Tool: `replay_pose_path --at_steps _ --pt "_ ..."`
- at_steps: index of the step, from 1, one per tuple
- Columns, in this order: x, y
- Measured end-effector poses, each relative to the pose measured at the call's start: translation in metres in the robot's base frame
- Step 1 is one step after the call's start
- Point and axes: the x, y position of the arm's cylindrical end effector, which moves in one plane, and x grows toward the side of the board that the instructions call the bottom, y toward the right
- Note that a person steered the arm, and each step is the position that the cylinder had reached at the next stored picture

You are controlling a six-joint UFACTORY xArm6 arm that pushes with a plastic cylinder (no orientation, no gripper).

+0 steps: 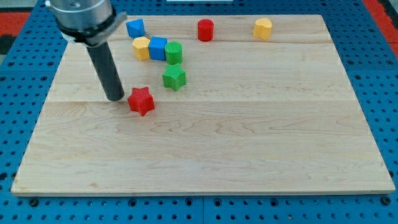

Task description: Move the blue cube closer to the red circle

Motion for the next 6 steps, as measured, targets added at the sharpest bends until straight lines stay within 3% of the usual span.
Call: replay_pose_path --at_steps 1,2,3,4,5,6 --pt "-0.003 0.067" --pt "-0.006 0.092" --pt "-0.008 0.002" --pt "-0.038 -0.046" --pt "-0.105 -0.036" --pt "-0.132 0.011"
